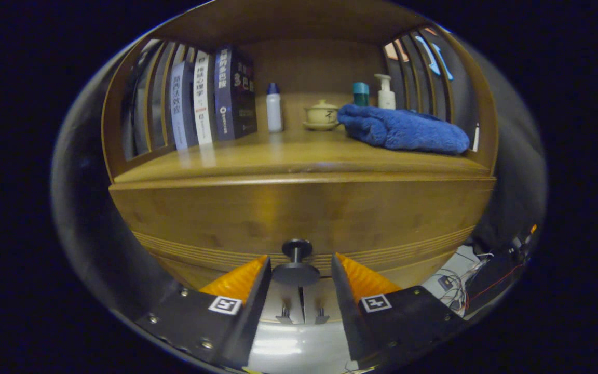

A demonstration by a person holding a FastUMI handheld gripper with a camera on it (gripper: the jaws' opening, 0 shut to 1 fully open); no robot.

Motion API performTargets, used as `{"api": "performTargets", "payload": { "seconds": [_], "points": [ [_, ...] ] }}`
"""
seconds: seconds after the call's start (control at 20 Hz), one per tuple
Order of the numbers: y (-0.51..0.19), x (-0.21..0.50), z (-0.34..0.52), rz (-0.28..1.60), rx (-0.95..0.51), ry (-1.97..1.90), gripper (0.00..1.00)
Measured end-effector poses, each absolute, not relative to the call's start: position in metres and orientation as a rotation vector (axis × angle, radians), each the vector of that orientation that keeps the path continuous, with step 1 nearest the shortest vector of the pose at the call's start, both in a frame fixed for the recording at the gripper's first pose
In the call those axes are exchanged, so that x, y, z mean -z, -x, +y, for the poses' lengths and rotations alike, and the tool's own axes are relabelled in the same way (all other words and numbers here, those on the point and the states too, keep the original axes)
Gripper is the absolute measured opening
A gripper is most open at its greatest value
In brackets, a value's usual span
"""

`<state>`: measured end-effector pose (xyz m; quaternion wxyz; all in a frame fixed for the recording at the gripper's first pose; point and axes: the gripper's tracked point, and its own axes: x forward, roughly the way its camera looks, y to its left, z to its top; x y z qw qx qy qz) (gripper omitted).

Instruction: Pull open the drawer, take out the items inside it, and place them on the countertop above the cabinet.

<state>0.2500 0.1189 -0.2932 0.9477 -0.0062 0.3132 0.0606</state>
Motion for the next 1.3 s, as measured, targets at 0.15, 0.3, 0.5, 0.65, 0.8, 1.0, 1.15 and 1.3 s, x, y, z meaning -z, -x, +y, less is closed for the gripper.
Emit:
{"api": "performTargets", "payload": {
  "seconds": [0.15, 0.3, 0.5, 0.65, 0.8, 1.0, 1.15, 1.3],
  "points": [
    [-0.257, 0.298, 0.118, 0.621, -0.126, 0.051, 0.46],
    [-0.249, 0.297, 0.117, 0.624, -0.133, 0.030, 0.36],
    [-0.221, 0.293, 0.111, 0.632, -0.110, 0.013, 0.29],
    [-0.188, 0.286, 0.107, 0.639, -0.082, 0.010, 0.29],
    [-0.154, 0.280, 0.103, 0.662, -0.056, 0.032, 0.29],
    [-0.114, 0.272, 0.096, 0.696, -0.023, 0.054, 0.29],
    [-0.090, 0.267, 0.092, 0.716, -0.003, 0.075, 0.29],
    [-0.065, 0.266, 0.084, 0.744, 0.020, 0.091, 0.29]
  ]
}}
